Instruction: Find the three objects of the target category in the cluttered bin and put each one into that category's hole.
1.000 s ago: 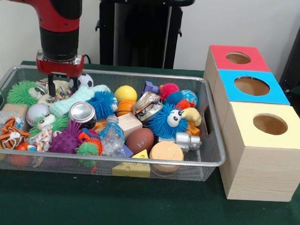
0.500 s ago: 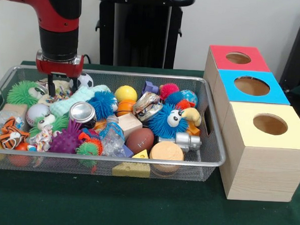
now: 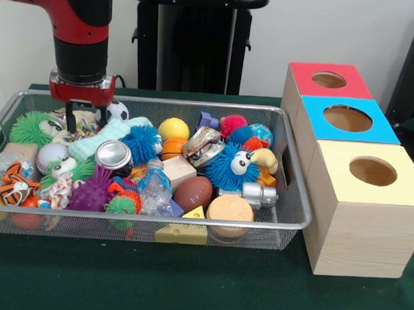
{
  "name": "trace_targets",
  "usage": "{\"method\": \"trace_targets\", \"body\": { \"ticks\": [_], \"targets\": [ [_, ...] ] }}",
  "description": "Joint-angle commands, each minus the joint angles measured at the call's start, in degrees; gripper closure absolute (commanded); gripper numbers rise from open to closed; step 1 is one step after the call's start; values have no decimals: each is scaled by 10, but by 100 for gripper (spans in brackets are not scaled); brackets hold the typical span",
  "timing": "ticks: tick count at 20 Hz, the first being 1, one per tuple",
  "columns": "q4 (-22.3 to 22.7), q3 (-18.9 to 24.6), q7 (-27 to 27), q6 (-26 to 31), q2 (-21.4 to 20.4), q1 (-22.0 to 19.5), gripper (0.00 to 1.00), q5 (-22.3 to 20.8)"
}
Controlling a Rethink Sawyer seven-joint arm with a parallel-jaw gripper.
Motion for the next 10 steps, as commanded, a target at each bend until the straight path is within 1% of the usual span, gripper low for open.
{"method": "trace_targets", "body": {
  "ticks": [1, 3, 10],
  "targets": [
    [-6, 46, 25, 3, 8, -11, 0, 16],
    [-5, 46, 27, -3, 8, -12, 0, 15],
    [-7, 49, 22, 6, 7, -12, 0, 18]
  ]
}}
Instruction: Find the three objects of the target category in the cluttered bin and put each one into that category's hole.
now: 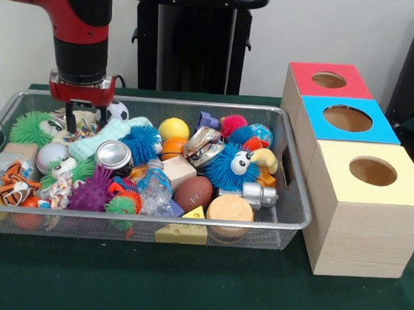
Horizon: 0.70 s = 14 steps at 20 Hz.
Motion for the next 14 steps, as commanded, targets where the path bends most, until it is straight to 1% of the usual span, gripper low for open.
{"method": "trace_targets", "body": {
  "ticks": [1, 14],
  "targets": [
    [-7, 49, 21, 7, 6, -13, 0, 17],
    [-2, 54, 15, 11, -3, -17, 0, 20]
  ]
}}
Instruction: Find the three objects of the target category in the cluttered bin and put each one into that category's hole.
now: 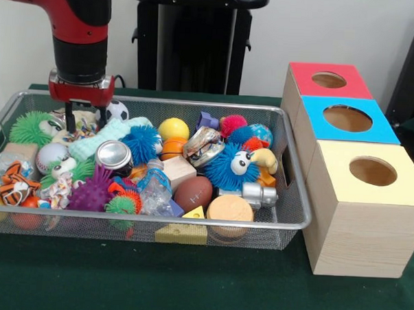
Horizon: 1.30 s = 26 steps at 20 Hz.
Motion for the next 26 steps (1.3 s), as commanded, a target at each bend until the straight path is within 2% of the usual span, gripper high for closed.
{"method": "trace_targets", "body": {
  "ticks": [1, 11, 26],
  "targets": [
    [-2, 54, 13, 12, -2, -16, 0, 17],
    [-8, 64, 0, 39, 2, -21, 0, 23],
    [2, 64, 6, 24, 0, -22, 0, 16]
  ]
}}
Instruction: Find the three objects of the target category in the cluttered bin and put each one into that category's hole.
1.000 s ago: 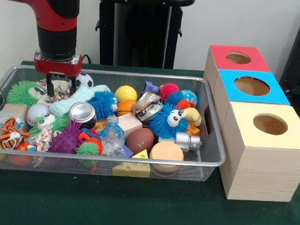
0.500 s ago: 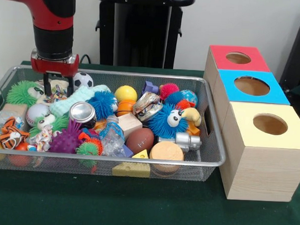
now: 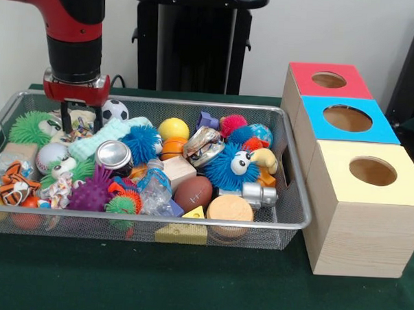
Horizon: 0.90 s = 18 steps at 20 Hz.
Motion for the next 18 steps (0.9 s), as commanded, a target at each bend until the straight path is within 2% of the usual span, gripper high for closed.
{"method": "trace_targets", "body": {
  "ticks": [1, 7, 8, 18],
  "targets": [
    [1, 54, 5, 24, 3, -7, 0, 13],
    [2, 66, -7, 19, 6, -19, 0, 11],
    [2, 69, -9, 20, 6, -21, 100, 10],
    [-2, 64, -8, 41, 5, -15, 100, 11]
  ]
}}
